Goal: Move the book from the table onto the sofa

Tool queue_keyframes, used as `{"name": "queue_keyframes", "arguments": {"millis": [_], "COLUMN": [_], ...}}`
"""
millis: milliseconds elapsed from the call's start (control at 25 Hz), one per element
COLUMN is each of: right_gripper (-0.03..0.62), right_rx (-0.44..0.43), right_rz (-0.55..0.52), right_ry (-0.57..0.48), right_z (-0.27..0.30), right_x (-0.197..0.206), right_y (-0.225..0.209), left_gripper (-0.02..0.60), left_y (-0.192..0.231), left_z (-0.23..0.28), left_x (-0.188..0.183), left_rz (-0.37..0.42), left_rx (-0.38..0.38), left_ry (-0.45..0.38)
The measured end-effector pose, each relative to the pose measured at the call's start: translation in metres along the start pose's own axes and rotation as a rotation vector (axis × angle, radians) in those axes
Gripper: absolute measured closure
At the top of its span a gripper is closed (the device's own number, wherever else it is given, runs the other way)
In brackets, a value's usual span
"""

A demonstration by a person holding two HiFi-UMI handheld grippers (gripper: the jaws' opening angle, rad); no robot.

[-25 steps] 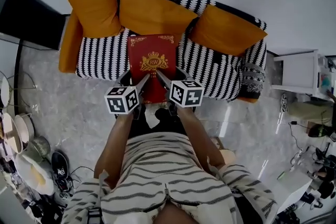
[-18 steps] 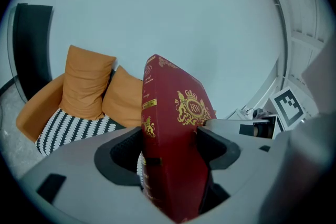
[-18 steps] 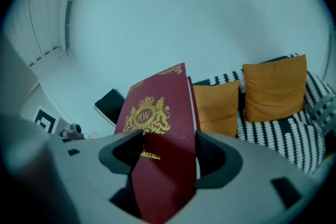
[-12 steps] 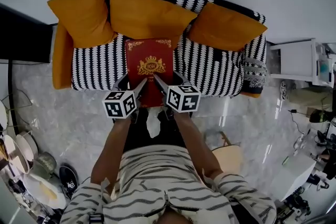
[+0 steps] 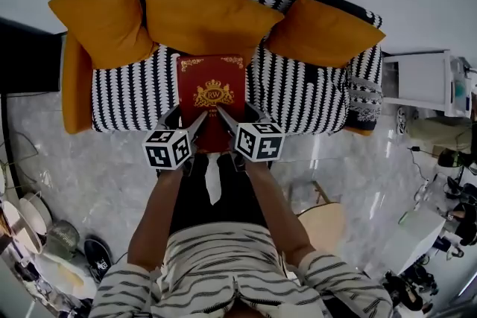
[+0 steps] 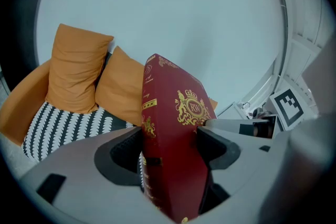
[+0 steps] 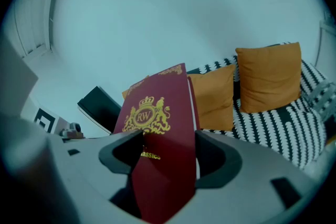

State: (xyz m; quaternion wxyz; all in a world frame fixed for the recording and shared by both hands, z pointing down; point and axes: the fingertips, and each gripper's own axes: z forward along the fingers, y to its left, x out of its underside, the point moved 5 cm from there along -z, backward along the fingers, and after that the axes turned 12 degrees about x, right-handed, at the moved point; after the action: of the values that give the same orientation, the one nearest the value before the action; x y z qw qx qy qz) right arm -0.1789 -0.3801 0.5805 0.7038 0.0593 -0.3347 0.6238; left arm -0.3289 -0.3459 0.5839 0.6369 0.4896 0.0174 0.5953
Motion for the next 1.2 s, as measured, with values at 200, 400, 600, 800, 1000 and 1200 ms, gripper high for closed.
{"name": "queue_keyframes", "arguments": {"millis": [200,400,600,800,1000,1200], "right_gripper": [0.279,0.279,0.279,0.279,0.279,0.279], "right_rx": [0.014,0.026,0.041,0.047,0.034,0.044], "right_rz": [0.002,0.005,0.006,0.024,0.033,0.04], "right_ry": [0.022,0.031,0.043,0.062,0.085,0.1], "right_z": [0.022,0.044,0.062,0.08,0.103,0.123], "right_x": [0.016,0.029,0.04,0.055,0.069,0.081], "right_y": [-0.008,-0.019,-0.023,-0.035,-0.047,-0.055], "left_gripper": [0.247,0.247,0.249,0.249,0.249,0.25], "left_y": [0.021,0.039,0.056,0.069,0.086,0.102], "left_z": [0.014,0.032,0.042,0.057,0.073,0.088], "left_x": [0.016,0.03,0.039,0.055,0.068,0.079], "left_rz": [-0.013,-0.017,-0.014,-0.016,-0.012,-0.019], "left_rx": [0.013,0.012,0.021,0.013,-0.001,-0.007], "left_ry": [0.011,0.015,0.032,0.052,0.082,0.1]}}
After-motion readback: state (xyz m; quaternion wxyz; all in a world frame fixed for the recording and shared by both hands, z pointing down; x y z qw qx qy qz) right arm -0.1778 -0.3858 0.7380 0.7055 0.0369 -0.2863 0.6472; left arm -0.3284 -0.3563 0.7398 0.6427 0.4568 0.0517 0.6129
